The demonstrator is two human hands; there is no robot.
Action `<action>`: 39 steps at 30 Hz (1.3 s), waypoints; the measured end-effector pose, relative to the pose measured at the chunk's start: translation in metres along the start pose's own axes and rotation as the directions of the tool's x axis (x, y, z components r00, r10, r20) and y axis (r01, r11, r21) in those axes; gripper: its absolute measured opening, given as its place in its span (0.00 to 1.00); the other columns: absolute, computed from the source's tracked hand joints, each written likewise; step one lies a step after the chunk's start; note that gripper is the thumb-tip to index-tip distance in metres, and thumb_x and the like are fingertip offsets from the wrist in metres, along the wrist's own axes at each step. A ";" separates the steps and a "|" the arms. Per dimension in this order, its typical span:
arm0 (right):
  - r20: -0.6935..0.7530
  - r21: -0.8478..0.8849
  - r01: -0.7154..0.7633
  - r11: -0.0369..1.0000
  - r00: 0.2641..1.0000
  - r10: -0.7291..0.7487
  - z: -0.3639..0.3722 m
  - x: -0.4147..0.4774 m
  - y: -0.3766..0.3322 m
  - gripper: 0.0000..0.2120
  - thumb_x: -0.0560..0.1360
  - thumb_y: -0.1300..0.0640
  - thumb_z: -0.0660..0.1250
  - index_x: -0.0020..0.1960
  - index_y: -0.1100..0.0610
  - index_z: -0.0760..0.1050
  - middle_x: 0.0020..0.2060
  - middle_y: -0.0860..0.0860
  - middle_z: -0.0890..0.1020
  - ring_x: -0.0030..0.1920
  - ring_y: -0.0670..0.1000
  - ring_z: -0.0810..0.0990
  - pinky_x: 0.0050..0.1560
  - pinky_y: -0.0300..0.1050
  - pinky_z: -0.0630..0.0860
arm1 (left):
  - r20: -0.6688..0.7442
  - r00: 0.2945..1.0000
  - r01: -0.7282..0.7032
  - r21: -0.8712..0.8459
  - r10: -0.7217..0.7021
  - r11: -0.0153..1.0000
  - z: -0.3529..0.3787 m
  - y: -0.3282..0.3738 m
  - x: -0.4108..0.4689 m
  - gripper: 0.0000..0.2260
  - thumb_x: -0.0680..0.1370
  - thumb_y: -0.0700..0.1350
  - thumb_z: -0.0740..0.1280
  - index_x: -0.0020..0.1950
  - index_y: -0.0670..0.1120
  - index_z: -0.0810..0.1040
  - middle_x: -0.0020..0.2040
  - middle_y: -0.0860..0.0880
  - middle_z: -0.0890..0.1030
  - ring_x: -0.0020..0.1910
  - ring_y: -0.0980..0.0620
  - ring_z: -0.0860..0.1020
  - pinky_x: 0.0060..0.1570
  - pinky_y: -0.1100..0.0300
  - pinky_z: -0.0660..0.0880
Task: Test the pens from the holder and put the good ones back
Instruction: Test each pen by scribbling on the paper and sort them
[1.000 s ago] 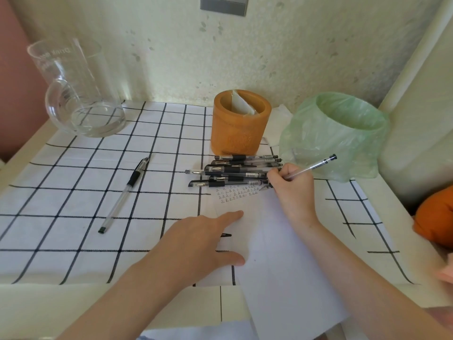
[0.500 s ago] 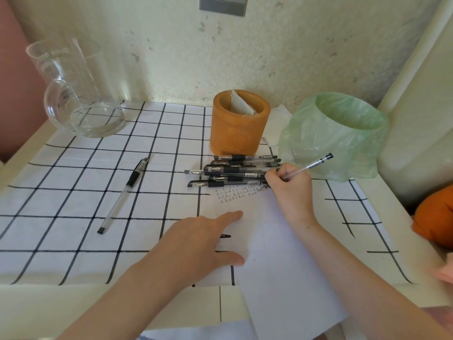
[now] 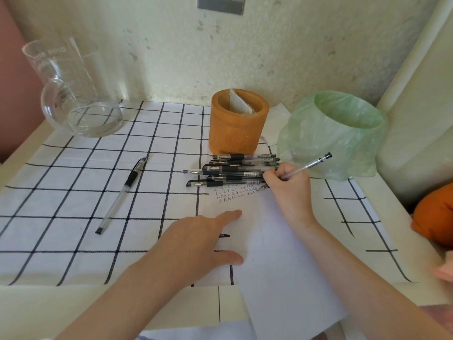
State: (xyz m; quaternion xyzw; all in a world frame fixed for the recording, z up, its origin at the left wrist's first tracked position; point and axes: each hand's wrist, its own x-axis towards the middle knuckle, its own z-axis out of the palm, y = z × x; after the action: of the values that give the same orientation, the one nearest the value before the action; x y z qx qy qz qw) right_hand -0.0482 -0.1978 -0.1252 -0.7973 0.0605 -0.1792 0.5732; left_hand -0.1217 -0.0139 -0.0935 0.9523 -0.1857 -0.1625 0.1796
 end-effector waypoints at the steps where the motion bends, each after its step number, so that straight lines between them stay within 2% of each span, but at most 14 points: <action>1: -0.002 -0.003 -0.003 1.000 1.000 0.003 0.000 0.000 0.000 0.19 0.69 0.69 0.66 0.26 0.55 0.61 0.18 0.43 0.62 0.23 0.43 0.60 0.25 0.32 0.57 | 0.003 1.000 0.000 0.002 0.000 1.000 0.000 0.000 0.000 0.33 0.71 0.65 0.64 0.71 0.69 0.50 0.36 0.58 0.67 0.42 0.56 0.70 0.41 0.63 0.67; 5: -0.001 -0.014 0.001 1.000 1.000 -0.001 -0.001 0.000 0.000 0.19 0.68 0.68 0.66 0.26 0.55 0.61 0.19 0.43 0.61 0.23 0.43 0.59 0.25 0.33 0.57 | 0.006 1.000 0.001 0.007 -0.001 1.000 0.000 0.000 0.001 0.33 0.71 0.65 0.64 0.71 0.69 0.50 0.38 0.57 0.69 0.43 0.55 0.70 0.42 0.63 0.68; 10: -0.013 -0.006 0.005 1.000 1.000 -0.005 -0.001 0.001 0.001 0.19 0.69 0.68 0.66 0.26 0.55 0.61 0.18 0.44 0.62 0.23 0.43 0.59 0.25 0.34 0.56 | 0.007 1.000 -0.001 0.009 0.001 1.000 0.000 0.000 0.001 0.33 0.71 0.65 0.64 0.71 0.69 0.51 0.35 0.57 0.68 0.42 0.55 0.70 0.40 0.62 0.66; 14: -0.011 -0.013 0.020 1.000 1.000 -0.020 0.000 0.000 0.001 0.20 0.69 0.68 0.65 0.26 0.55 0.60 0.17 0.44 0.62 0.23 0.43 0.59 0.25 0.33 0.56 | -0.009 1.000 -0.003 0.008 0.003 1.000 0.000 0.000 0.001 0.33 0.71 0.65 0.64 0.71 0.68 0.50 0.41 0.55 0.70 0.52 0.53 0.74 0.44 0.62 0.67; 16: -0.013 -0.007 0.015 1.000 1.000 -0.015 0.000 0.000 0.001 0.20 0.69 0.69 0.65 0.26 0.55 0.60 0.18 0.43 0.61 0.23 0.42 0.58 0.25 0.33 0.56 | -0.012 1.000 -0.002 0.012 0.002 1.000 0.000 0.001 0.000 0.33 0.71 0.65 0.64 0.71 0.68 0.50 0.42 0.55 0.71 0.53 0.53 0.74 0.45 0.62 0.67; 20: -0.006 0.015 0.003 1.000 1.000 -0.003 -0.001 0.001 0.002 0.19 0.69 0.68 0.65 0.27 0.55 0.61 0.18 0.43 0.61 0.24 0.43 0.58 0.25 0.34 0.56 | -0.006 1.000 -0.002 0.006 0.002 1.000 -0.001 0.001 0.000 0.33 0.71 0.65 0.64 0.71 0.68 0.50 0.40 0.56 0.69 0.51 0.53 0.74 0.43 0.62 0.67; 25: 0.014 -0.002 0.015 1.000 1.000 -0.015 -0.001 -0.001 0.000 0.19 0.70 0.68 0.66 0.26 0.56 0.61 0.18 0.43 0.62 0.23 0.42 0.59 0.25 0.32 0.57 | 0.006 1.000 0.003 -0.010 -0.003 1.000 -0.001 0.001 0.000 0.33 0.71 0.65 0.64 0.71 0.68 0.51 0.35 0.57 0.66 0.43 0.55 0.70 0.41 0.62 0.66; 35: 0.016 -0.002 -0.007 1.000 1.000 0.007 -0.001 -0.002 -0.003 0.19 0.68 0.69 0.65 0.26 0.56 0.60 0.18 0.43 0.61 0.23 0.43 0.59 0.25 0.32 0.56 | 0.010 1.000 0.017 0.009 -0.017 1.000 -0.001 0.001 0.001 0.33 0.71 0.65 0.64 0.71 0.68 0.51 0.34 0.57 0.67 0.41 0.55 0.70 0.40 0.62 0.67; 39: 0.000 -0.008 -0.005 1.000 1.000 0.005 -0.001 -0.001 -0.003 0.19 0.68 0.70 0.65 0.27 0.56 0.59 0.18 0.43 0.60 0.23 0.42 0.58 0.25 0.32 0.56 | 0.017 1.000 0.024 0.012 -0.024 1.000 -0.001 0.002 0.000 0.33 0.71 0.65 0.64 0.71 0.69 0.51 0.35 0.57 0.68 0.41 0.55 0.70 0.37 0.63 0.66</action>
State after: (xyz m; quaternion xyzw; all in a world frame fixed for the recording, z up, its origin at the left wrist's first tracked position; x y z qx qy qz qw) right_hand -0.0497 -0.1969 -0.1224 -0.7994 0.0631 -0.1775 0.5705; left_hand -0.1219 -0.0151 -0.0918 0.9540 -0.1769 -0.1718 0.1707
